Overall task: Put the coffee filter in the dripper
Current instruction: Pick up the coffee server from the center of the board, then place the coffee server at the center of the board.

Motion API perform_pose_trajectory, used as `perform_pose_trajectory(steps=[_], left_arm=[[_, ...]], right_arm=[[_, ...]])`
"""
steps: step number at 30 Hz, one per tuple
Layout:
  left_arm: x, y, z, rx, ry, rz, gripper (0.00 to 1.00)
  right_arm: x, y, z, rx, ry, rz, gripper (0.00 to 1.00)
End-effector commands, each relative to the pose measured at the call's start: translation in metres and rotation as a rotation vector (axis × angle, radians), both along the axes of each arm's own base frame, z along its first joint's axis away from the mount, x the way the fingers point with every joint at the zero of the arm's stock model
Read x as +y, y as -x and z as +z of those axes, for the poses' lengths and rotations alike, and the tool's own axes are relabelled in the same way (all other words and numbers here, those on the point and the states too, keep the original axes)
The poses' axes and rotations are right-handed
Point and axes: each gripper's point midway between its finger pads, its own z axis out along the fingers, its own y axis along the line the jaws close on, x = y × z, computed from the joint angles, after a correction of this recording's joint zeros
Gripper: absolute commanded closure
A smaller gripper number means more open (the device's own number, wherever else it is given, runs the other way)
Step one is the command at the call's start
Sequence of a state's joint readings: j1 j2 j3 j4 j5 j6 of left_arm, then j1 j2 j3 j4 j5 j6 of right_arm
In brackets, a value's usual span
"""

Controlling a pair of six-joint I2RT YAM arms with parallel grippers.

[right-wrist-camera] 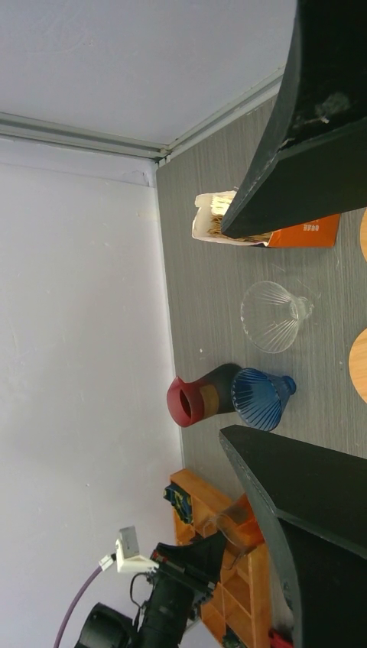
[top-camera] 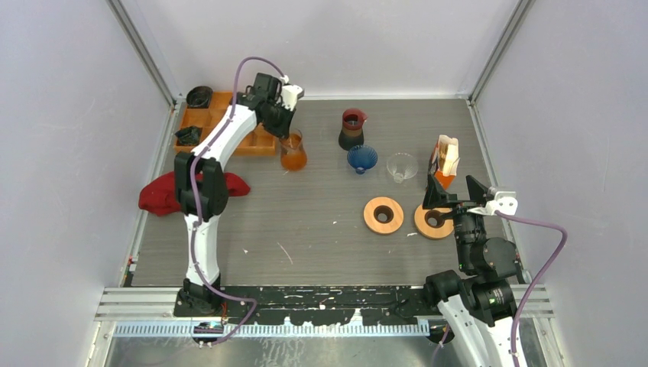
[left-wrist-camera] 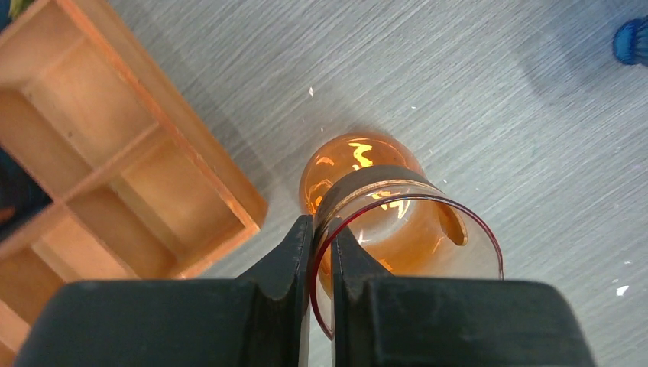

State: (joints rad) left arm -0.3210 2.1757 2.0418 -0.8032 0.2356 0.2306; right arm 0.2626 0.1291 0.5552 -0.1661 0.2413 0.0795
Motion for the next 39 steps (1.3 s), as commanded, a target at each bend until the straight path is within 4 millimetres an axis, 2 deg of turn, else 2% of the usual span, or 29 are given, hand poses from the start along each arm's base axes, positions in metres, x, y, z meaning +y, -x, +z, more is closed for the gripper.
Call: perform_pose_trajectory(steps=[1, 8, 11, 19, 25, 33, 39], left_arm=[[0.002, -0.002, 0.081, -0.176, 0.13, 0.169, 1.0], [0.022, 0.033, 0.082, -0.091, 0.2, 0.472, 1.0], [0.022, 0.053, 0.08, -0.058, 0.216, 0.532, 1.0], [0.038, 0.107, 0.072, -0.024, 0.169, 0.701, 1.0], [0.058, 0.152, 0.05, -0.038, 0.094, 0.873, 1.0], [0.045, 0.193, 0.031, -0.036, 0.148, 0.923, 1.0], [0.029, 0.214, 0.017, -0.008, 0.155, 0.97, 1.0]], right_arm=[[-0.001, 0.004, 0.013, -0.047, 0.0, -0.002, 0.0], [-0.002, 0.007, 0.016, -0.063, -0.013, -0.002, 0.0], [-0.003, 0.01, 0.018, -0.074, -0.018, -0.001, 0.0], [-0.004, 0.013, 0.02, -0.087, -0.026, -0.001, 0.0], [-0.004, 0.014, 0.022, -0.093, -0.029, 0.001, 0.0], [-0.003, 0.013, 0.021, -0.089, -0.028, 0.005, 0.0], [-0.002, 0.011, 0.019, -0.08, -0.025, 0.005, 0.0]])
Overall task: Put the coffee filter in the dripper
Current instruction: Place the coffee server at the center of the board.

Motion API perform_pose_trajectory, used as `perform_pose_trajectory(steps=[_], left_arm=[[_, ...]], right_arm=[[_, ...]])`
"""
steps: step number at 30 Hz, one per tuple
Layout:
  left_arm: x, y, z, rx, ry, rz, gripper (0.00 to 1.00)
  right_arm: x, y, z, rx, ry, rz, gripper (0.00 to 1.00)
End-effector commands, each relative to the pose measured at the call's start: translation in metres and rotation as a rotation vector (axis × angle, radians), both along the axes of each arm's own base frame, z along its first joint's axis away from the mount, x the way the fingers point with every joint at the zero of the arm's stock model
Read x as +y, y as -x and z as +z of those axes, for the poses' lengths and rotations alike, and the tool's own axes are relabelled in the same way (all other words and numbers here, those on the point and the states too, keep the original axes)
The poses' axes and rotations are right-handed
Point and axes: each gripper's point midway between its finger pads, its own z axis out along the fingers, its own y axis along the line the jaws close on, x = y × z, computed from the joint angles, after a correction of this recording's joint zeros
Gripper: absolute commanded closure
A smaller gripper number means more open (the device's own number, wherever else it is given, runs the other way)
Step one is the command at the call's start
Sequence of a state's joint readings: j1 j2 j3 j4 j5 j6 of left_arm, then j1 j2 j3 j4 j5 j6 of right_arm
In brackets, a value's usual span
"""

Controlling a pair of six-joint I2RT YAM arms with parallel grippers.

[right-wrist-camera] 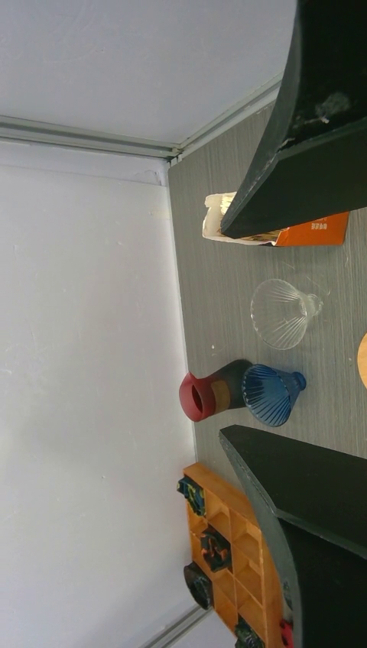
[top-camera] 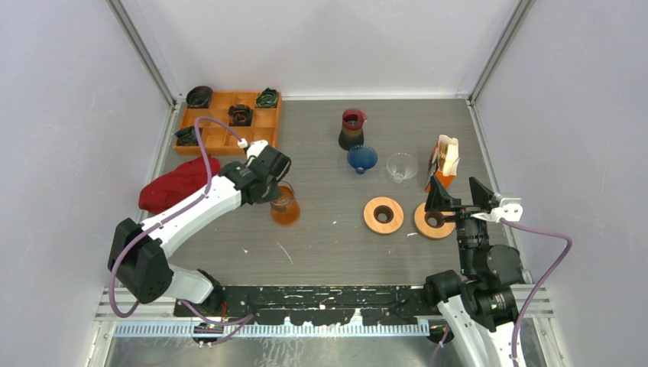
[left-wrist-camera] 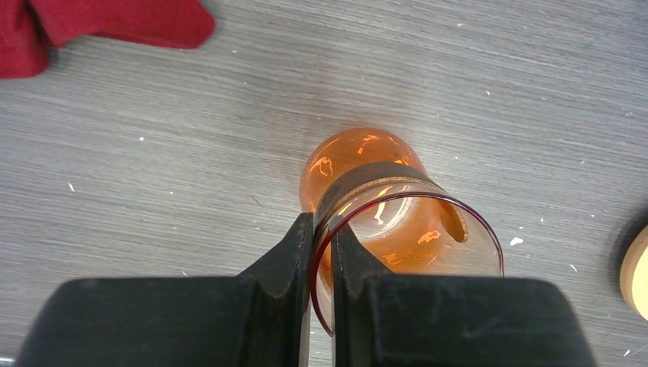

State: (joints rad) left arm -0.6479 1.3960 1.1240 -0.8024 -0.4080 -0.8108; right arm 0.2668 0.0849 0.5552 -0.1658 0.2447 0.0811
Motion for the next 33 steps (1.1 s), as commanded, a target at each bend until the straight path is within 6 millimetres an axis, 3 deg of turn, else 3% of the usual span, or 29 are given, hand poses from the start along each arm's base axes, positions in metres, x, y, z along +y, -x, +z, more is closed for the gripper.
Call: perform_pose_trajectory(steps=[1, 9, 15, 22, 29, 33], left_arm=[[-0.014, -0.003, 0.015, -0.095, 0.059, 0.1, 1.0], [-0.035, 0.003, 0.004, -0.075, 0.029, 0.104, 1.0], [-0.035, 0.012, 0.002, -0.064, -0.056, 0.132, 1.0], [-0.046, 0.017, -0.006, -0.045, -0.02, 0.144, 0.99], [-0.049, 0.019, -0.006, -0.041, 0.004, 0.14, 0.87], [-0.05, 0.021, -0.003, -0.044, 0.021, 0.14, 0.75]], right_arm=[[0.001, 0.001, 0.011, -0.035, -0.009, 0.005, 0.0], [0.001, 0.002, 0.011, -0.036, -0.008, 0.006, 0.0], [0.001, 0.002, 0.011, -0.039, -0.008, 0.007, 0.0], [0.0, 0.003, 0.012, -0.042, -0.009, 0.003, 0.0], [0.001, 0.004, 0.012, -0.045, -0.009, 0.009, 0.0], [0.001, 0.004, 0.013, -0.048, -0.01, 0.009, 0.0]])
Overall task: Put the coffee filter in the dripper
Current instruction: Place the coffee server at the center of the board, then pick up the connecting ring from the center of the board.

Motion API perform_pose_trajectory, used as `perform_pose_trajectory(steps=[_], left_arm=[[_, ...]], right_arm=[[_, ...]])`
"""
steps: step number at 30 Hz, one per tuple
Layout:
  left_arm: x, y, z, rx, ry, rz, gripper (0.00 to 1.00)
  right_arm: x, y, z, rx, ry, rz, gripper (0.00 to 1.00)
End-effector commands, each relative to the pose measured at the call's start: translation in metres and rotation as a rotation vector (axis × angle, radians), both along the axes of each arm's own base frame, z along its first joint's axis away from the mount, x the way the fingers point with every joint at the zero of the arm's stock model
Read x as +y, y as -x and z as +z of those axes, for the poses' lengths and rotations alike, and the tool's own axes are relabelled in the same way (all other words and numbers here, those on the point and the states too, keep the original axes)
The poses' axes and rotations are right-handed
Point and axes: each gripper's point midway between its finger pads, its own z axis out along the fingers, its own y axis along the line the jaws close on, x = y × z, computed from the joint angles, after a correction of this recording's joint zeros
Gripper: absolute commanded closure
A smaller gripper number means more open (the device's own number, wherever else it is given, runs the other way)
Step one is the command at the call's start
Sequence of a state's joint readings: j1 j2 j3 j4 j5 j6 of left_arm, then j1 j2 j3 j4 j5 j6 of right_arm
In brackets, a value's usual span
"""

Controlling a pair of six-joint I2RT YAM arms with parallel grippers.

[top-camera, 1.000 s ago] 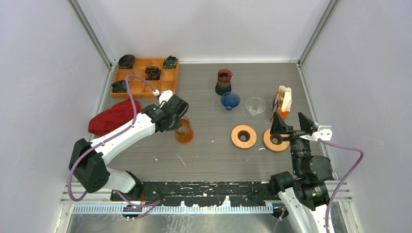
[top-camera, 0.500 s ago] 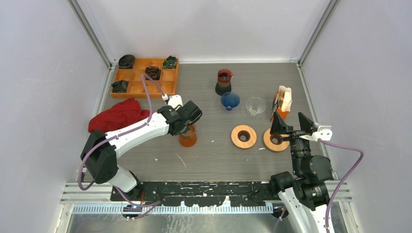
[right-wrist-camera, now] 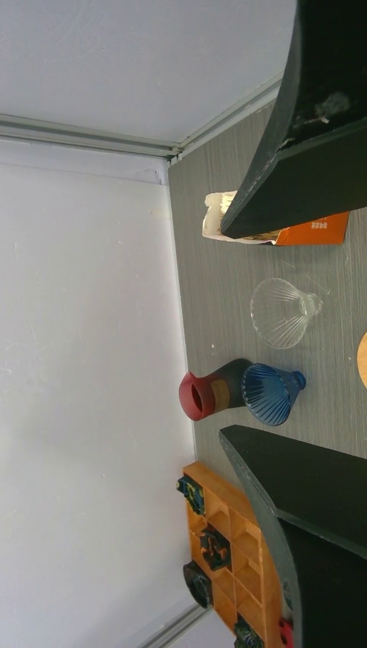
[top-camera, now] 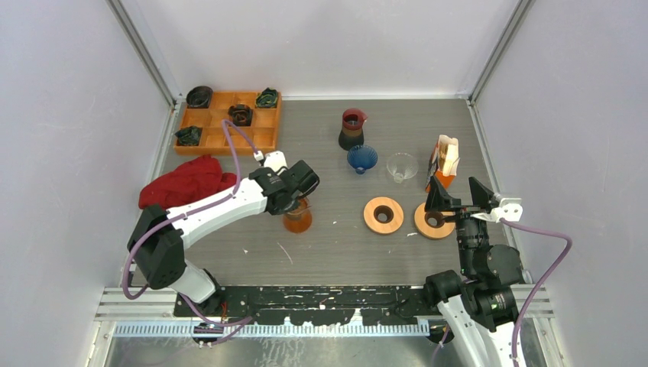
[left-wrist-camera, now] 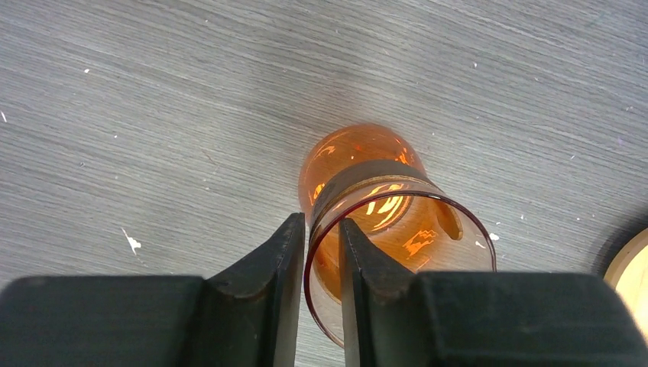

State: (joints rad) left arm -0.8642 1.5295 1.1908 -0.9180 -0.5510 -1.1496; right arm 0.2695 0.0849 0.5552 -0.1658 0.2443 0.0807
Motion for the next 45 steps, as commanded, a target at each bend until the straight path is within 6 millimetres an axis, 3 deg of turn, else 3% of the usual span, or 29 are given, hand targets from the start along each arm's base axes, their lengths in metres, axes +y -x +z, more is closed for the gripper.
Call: perform_pose_trajectory(steps=[1, 14, 20, 25, 34, 41, 45], left_arm=[[-0.005, -0.006, 0.016, -0.055, 0.046, 0.023, 0.7], [-0.016, 0.0, 0.036, -0.086, 0.18, -0.013, 0.5], [-0.008, 0.004, 0.054, -0.134, 0.199, -0.047, 0.35], [0.001, 0.008, 0.072, -0.18, 0.188, -0.111, 0.24], [0.025, 0.019, 0.089, -0.195, 0.083, -0.248, 0.01], [0.047, 0.02, 0.105, -0.214, 0.0, -0.337, 0.01], [0.066, 0.019, 0.118, -0.247, -0.058, -0.36, 0.01]], right_arm=[[0.0, 0.005, 0.014, -0.05, -0.01, 0.004, 0.0], [0.0, 0.003, 0.013, -0.039, -0.006, 0.004, 0.0], [0.004, -0.001, 0.017, -0.006, -0.002, 0.02, 0.0], [0.017, -0.016, 0.013, 0.107, -0.004, 0.068, 0.0], [0.045, -0.049, -0.026, 0.394, 0.033, 0.157, 0.0], [0.057, -0.068, -0.073, 0.638, 0.047, 0.178, 0.0], [0.063, -0.075, -0.112, 0.804, 0.058, 0.189, 0.0]])
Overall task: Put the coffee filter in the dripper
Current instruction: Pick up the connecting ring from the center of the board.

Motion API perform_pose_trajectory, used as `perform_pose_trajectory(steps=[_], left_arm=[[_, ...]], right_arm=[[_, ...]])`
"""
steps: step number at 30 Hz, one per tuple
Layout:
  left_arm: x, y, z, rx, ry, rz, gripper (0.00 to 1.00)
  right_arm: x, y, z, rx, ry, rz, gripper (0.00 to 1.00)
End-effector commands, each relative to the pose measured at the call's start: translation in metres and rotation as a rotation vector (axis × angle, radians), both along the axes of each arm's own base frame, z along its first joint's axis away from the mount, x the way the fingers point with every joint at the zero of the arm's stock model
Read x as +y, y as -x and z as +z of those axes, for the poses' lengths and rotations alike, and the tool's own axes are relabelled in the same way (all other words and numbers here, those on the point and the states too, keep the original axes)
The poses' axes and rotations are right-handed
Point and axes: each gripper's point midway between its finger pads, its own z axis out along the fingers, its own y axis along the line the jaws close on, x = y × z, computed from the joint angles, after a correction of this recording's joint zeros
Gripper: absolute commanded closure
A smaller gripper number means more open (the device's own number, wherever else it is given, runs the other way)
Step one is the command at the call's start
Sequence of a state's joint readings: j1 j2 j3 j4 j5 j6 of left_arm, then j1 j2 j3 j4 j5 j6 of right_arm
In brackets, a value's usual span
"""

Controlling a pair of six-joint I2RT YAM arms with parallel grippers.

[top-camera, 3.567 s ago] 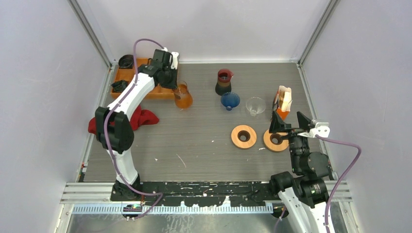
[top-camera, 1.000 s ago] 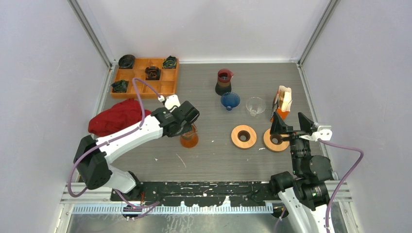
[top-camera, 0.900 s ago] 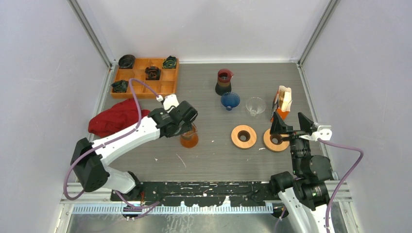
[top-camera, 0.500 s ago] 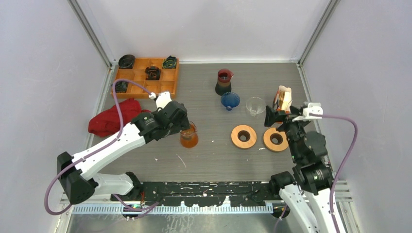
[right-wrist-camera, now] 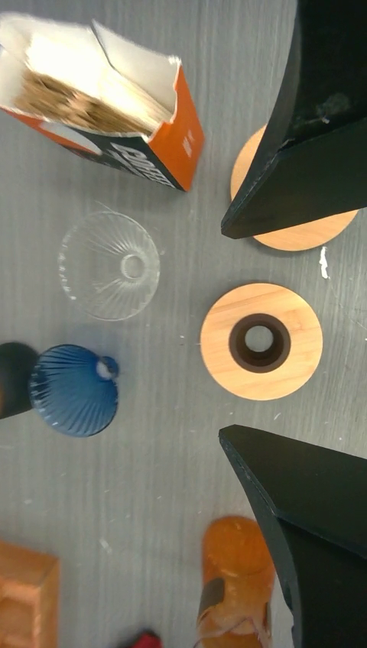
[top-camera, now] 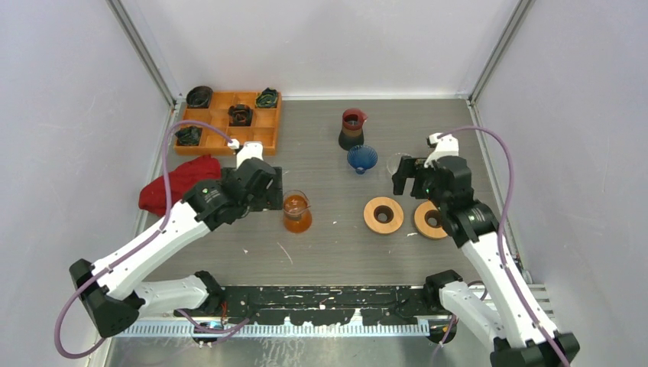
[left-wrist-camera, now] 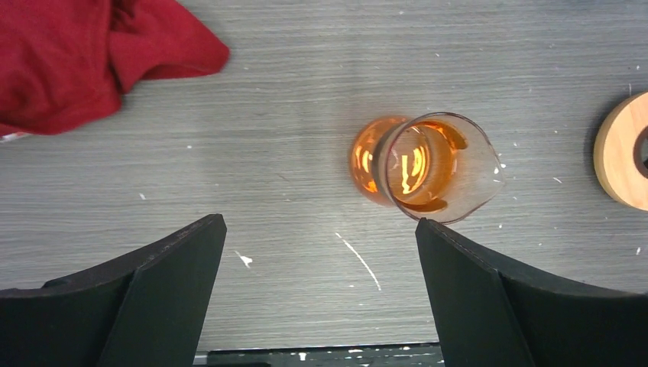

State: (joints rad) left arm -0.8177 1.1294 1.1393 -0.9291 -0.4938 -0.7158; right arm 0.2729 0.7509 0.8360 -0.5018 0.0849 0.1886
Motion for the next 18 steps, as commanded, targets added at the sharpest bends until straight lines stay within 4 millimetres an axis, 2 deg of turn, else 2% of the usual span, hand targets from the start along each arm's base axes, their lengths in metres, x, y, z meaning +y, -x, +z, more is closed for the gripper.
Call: perform_pose_trajectory(steps=[1, 5, 9, 15, 18], left_arm=[[0.026, -0.004, 0.032, -0.096, -0.068, -0.038, 0.01], [0.05, -0.005, 0.036, -0.128, -0.101, -0.003, 0.01], [0.066, -0.006, 0.028, -0.149, -0.101, 0.039, 0.01], [0.076, -0.003, 0.024, -0.147, -0.071, 0.076, 0.01], [0.071, -0.003, 0.016, -0.147, -0.028, 0.085, 0.01]], right_arm=[[0.008, -0.005, -0.024, 0.136, -0.007, 0.009, 0.0], [0.009, -0.01, -0.054, 0.239, 0.007, -0.011, 0.0], [0.007, -0.016, -0.077, 0.307, 0.026, -0.045, 0.0], [0.004, -0.015, -0.118, 0.414, 0.058, -0.079, 0.02], [0.004, -0.012, -0.136, 0.465, 0.065, -0.091, 0.06]])
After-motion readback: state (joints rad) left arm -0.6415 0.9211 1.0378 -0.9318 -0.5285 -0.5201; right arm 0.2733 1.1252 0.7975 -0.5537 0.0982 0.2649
